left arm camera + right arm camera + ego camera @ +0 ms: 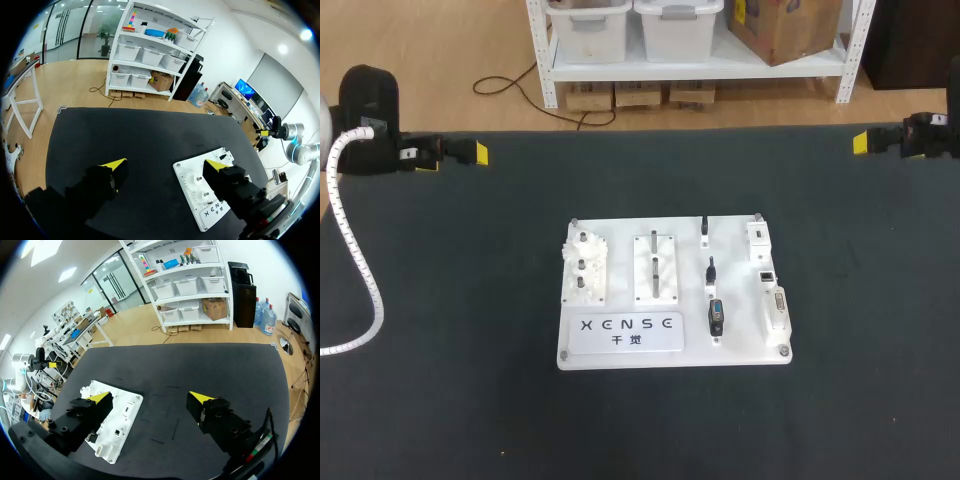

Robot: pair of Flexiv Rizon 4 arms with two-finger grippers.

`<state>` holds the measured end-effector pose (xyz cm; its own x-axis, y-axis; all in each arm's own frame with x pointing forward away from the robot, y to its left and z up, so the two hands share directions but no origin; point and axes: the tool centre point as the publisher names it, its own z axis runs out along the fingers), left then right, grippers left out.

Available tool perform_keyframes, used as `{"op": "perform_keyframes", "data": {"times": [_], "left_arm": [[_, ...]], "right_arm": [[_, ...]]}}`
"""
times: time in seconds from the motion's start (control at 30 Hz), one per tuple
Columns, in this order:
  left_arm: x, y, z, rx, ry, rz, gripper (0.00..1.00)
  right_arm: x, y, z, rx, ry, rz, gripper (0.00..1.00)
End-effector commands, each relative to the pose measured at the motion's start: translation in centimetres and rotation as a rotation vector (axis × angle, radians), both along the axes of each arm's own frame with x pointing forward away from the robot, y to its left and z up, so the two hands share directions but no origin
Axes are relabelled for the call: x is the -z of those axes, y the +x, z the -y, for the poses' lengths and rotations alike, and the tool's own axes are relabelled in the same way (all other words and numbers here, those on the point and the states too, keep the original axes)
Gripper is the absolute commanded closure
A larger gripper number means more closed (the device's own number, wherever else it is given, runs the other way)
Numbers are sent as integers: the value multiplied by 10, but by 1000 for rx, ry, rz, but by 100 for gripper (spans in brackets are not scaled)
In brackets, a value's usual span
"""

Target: Insert the Ethernet cable into its matching sockets.

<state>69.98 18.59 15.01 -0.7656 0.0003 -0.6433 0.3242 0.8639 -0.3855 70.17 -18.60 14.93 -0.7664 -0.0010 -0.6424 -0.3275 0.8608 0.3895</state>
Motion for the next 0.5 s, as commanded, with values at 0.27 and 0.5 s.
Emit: {"op": "perform_keyframes", "data": {"times": [0.27, 0.5], "left_arm": [[-5, 20, 30, 523, -86, 211, 0], [-3, 11, 74, 949, -134, 372, 0]], "right_arm": [[0, 0, 0, 0, -1, 0, 0], [0, 0, 0, 0, -1, 0, 0]]}}
